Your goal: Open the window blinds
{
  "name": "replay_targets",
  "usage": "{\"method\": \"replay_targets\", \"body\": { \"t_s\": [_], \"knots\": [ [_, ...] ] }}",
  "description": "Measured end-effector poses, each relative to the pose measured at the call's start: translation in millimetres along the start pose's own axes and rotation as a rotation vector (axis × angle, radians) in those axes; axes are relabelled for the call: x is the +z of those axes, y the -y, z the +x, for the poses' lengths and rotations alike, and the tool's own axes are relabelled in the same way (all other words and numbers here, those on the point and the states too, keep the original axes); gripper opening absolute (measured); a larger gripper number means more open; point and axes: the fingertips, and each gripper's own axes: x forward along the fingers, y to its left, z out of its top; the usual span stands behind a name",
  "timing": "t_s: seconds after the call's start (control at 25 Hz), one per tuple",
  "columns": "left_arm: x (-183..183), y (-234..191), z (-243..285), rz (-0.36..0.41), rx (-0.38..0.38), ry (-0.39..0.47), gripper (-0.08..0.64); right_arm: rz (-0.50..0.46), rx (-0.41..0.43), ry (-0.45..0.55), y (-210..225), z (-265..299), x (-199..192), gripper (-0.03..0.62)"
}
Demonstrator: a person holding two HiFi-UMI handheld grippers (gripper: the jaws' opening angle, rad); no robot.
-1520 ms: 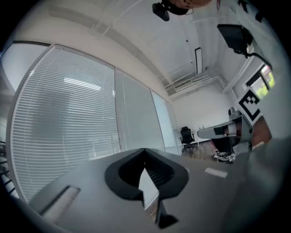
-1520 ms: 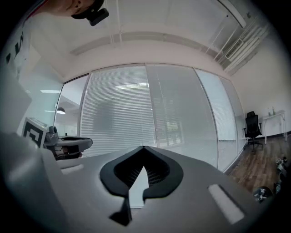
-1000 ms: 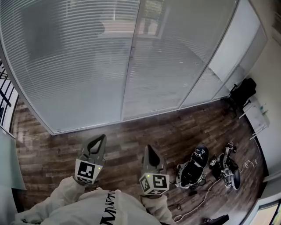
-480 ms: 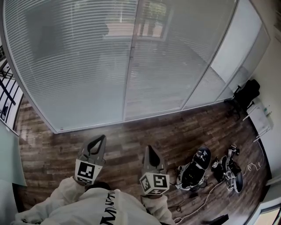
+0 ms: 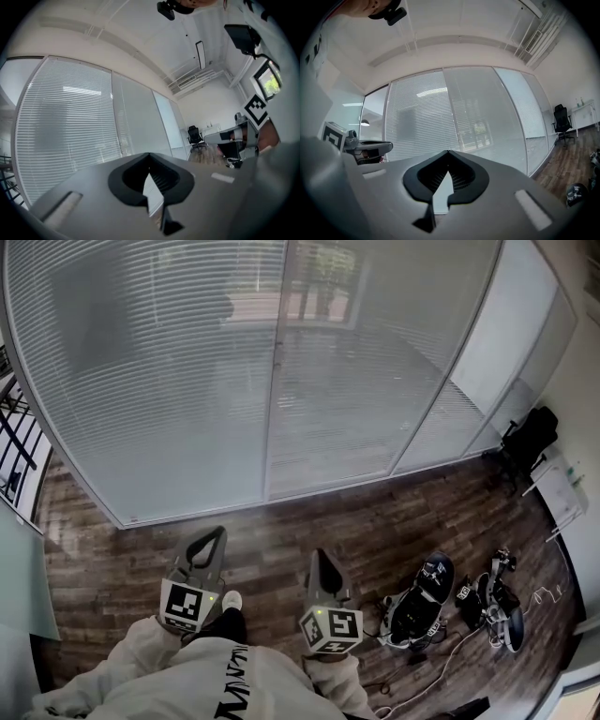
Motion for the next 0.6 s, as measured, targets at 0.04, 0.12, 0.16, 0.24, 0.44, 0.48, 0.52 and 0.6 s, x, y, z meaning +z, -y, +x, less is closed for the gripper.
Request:
{"method": "replay_targets", "body": {
  "t_s": [0.04,0.12,0.16,0.24,0.44,0.48,0.52,0.6],
  "knots": [
    [-1,-1,3,0.0,0.0,-0.003,0.0,0.001,0.0,-0.002,1,3,0,0.002],
    [-5,-3,10,-0.002,-0.003,-0.013,0.0,0.001,-0.002,-0.009,5,8,-2,0.002],
    [-6,-2,13,-0.003,-0.008,-0.016,0.0,0.002,-0.007,-0.013,7,9,-3,0.002],
    [-7,-2,20,0.0,-0.021,-0.02,0.0,0.011,-0.019,-0.02,12,14,-5,0.002],
    [-13,-12,39,-0.004,-0.028,-0.018,0.0,0.007,-0.02,-0.031,16,34,-9,0.002],
    [-15,-15,43,-0.008,-0.026,-0.017,0.0,0.003,-0.02,-0.032,16,38,-10,0.002],
    [-16,-17,48,-0.011,-0.028,-0.014,0.0,0.001,-0.023,-0.033,18,42,-10,0.002],
    [-17,-17,57,-0.018,-0.041,-0.009,0.0,0.002,-0.034,-0.039,23,49,-10,0.002]
  ]
}}
